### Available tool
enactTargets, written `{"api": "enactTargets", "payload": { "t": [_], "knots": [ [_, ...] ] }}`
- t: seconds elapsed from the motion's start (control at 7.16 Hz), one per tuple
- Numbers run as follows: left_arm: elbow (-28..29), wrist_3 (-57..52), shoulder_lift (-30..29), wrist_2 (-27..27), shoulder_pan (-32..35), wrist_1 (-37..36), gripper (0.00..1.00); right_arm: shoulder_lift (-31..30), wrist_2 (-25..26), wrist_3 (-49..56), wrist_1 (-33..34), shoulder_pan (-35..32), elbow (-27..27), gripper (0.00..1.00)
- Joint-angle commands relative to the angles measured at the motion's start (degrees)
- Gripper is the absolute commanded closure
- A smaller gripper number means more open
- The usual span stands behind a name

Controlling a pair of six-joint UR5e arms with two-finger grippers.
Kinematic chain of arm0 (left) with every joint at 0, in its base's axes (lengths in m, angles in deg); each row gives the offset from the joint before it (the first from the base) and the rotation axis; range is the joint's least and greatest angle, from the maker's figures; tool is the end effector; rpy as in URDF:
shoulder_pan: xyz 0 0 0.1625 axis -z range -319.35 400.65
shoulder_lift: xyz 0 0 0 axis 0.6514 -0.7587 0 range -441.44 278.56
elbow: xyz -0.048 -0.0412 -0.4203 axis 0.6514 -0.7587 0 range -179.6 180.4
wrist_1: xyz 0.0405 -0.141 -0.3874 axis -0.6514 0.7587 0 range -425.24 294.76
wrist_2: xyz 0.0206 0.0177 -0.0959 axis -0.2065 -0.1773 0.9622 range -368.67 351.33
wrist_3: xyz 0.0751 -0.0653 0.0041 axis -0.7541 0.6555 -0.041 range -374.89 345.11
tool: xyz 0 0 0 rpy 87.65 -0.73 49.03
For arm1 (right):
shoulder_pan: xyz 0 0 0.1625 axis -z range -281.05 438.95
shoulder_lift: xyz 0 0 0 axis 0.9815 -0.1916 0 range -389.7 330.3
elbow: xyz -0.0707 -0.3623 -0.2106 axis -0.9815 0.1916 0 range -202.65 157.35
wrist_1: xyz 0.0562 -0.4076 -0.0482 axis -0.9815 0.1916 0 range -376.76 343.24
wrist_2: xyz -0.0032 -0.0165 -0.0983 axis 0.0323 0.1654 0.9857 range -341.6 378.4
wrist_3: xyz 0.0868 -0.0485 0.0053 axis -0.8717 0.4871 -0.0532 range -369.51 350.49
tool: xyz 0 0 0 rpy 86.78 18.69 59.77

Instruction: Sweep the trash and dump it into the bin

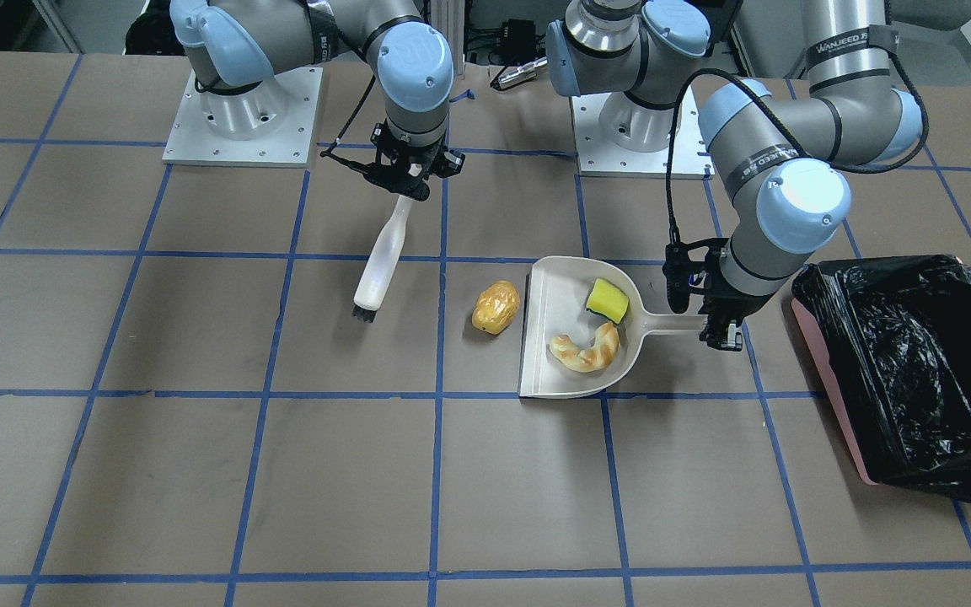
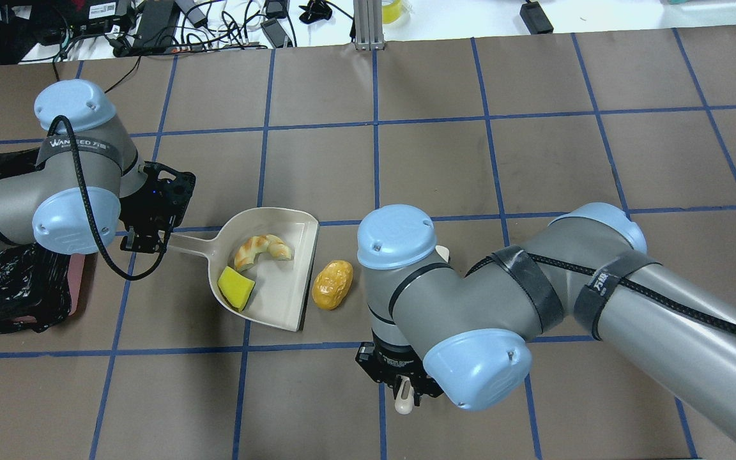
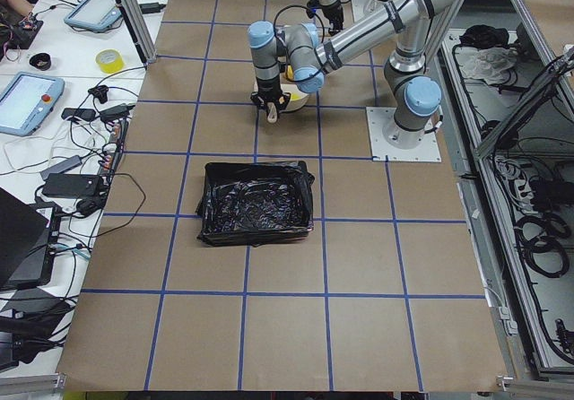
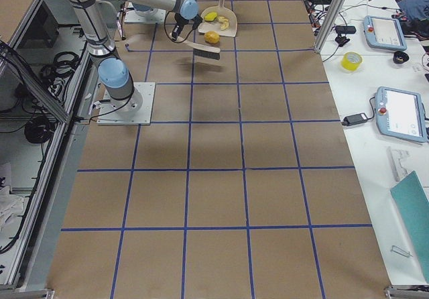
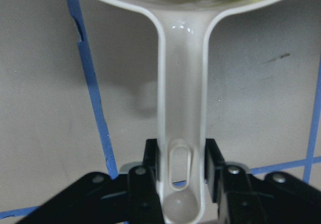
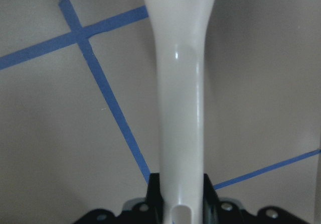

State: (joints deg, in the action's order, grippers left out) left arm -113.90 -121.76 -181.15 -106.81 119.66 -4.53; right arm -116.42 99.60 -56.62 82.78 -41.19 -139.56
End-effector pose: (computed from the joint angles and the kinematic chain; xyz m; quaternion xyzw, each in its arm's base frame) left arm -0.0240 -0.5017 0.2556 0.7419 0.6655 0.0819 0.0014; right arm 0.3403 -0.2903 0.2622 -0.1584 -0.9681 -0.1868 0.0527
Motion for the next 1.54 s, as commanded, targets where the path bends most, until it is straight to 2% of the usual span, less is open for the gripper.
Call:
{"api": "enactTargets", "payload": {
  "t": [0.0, 0.84, 1.12, 1.4],
  "knots": [
    [-0.4, 0.4, 0.0, -0.6, 0.0, -0.4, 0.99, 0.1, 0.0, 0.0, 0.1, -0.1, 0.0, 1.00],
    [-0.7, 0.5, 0.1, -0.5, 0.1, -0.6, 0.99, 1.0, -0.7, -1.7, 0.9, -0.3, -0.1, 1.00],
    [-0.7, 0.5, 0.3, -0.5, 0.0, -0.6, 0.99, 3.7, -2.4, -5.0, 4.8, -3.5, 0.1, 1.00],
    [-0.7, 0.6, 0.3, -0.5, 0.0, -0.6, 0.99, 8.6, -2.2, -4.8, 6.3, -3.9, 5.9, 1.00]
  ]
}}
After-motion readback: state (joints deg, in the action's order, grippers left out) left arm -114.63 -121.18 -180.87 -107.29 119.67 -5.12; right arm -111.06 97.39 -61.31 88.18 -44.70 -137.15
